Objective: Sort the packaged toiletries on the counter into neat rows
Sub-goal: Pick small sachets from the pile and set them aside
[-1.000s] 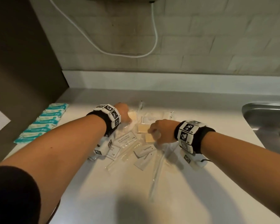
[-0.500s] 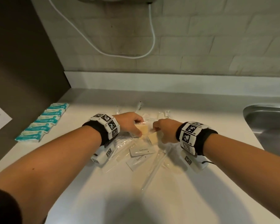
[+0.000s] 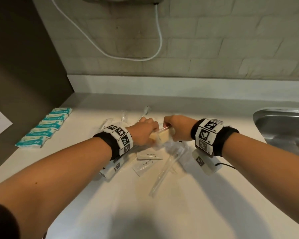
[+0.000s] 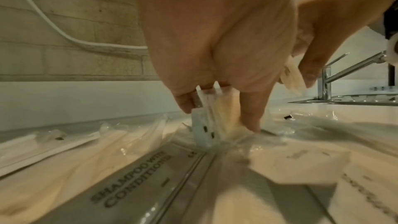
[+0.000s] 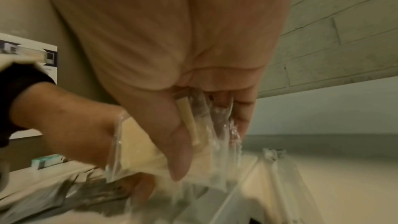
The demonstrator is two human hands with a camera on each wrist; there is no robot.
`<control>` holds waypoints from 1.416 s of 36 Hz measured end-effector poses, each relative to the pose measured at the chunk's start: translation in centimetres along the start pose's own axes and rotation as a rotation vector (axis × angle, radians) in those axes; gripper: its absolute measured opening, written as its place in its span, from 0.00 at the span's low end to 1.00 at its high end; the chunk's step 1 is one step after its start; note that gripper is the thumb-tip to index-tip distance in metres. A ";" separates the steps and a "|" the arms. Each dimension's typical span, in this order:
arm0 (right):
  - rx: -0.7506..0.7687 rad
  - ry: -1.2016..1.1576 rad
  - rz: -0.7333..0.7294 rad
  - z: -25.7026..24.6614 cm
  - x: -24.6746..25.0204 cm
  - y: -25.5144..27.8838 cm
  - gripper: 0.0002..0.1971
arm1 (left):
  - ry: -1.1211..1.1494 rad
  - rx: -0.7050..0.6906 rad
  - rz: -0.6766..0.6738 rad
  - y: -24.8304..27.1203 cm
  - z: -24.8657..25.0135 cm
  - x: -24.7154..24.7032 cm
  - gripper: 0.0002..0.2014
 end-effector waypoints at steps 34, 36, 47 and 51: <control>-0.113 -0.050 0.102 -1.2 -6.2 -1.8 0.44 | 0.177 0.012 -0.112 3.3 -0.1 -1.6 0.39; -0.134 -0.107 0.093 -1.4 -5.9 -1.7 0.50 | 0.207 0.022 -0.114 3.5 -0.1 -1.5 0.42; -0.136 -0.035 0.034 -1.4 -4.3 -1.1 0.41 | 0.287 0.001 0.017 3.8 0.3 -1.8 0.32; -0.116 -0.057 -0.005 -1.2 -4.8 -1.0 0.38 | 0.218 -0.019 0.055 4.1 0.1 -1.5 0.29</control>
Point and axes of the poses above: each hand's wrist, its own y-axis away from the middle knuckle, its own x-axis out of the back of the hand, z = x × y, the point moved 3 cm from there along -y, towards the middle knuckle, and after that the axes turned 8 degrees about -x, right-handed, at the moved point
